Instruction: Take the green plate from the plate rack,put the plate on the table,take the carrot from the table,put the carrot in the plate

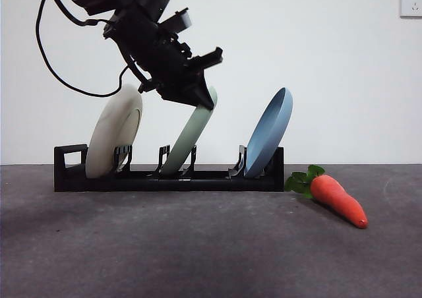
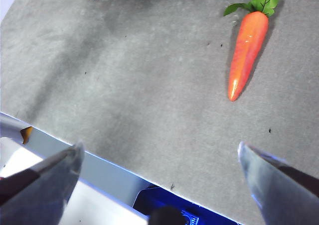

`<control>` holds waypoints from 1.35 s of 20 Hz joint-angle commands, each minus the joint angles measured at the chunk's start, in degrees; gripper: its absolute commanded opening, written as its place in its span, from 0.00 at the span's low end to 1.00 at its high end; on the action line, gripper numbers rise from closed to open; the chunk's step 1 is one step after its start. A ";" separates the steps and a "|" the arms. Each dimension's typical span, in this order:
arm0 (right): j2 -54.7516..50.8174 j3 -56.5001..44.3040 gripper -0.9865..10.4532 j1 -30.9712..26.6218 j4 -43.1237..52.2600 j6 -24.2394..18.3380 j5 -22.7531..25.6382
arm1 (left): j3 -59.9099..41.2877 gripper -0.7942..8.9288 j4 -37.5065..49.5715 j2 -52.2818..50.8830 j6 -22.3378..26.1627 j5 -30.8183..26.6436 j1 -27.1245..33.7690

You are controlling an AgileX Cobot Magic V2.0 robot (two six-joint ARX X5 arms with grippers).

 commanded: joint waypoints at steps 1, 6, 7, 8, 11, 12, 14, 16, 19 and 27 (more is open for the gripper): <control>-0.04 0.17 0.69 0.07 0.15 0.50 -0.17 | 0.44 0.07 1.90 -2.43 -2.91 2.69 0.31; -0.04 0.17 0.69 0.07 0.20 0.50 -0.17 | 1.29 0.07 1.18 -7.58 -4.63 9.66 0.79; -0.04 0.17 0.69 0.07 0.20 0.50 -0.17 | 1.36 0.07 0.42 -8.98 -4.61 10.78 0.66; -0.04 0.17 0.69 0.07 0.20 0.50 -0.20 | 1.36 0.07 -1.51 -11.08 -4.55 11.04 0.15; -0.04 0.17 0.69 0.07 0.22 0.50 -0.20 | 1.36 0.08 -11.69 -17.99 -0.37 10.86 -2.47; -0.04 0.17 0.69 0.07 0.22 0.50 -0.17 | 1.36 0.08 -16.83 -20.63 3.74 8.98 -3.89; -0.04 0.17 0.69 0.07 0.24 0.50 -0.17 | 1.36 0.08 -26.91 -25.18 10.97 0.24 -8.44; -0.04 0.17 0.69 0.07 0.28 0.50 -0.17 | 1.36 0.08 -34.99 -27.76 14.64 -10.32 -14.40; -0.04 0.17 0.69 0.07 0.31 0.50 -0.17 | 1.01 0.08 -43.52 -27.43 17.29 -23.19 -22.56; -0.04 0.17 0.69 0.07 0.46 0.48 -0.17 | -22.12 0.08 -27.26 -26.36 20.55 -33.92 -33.07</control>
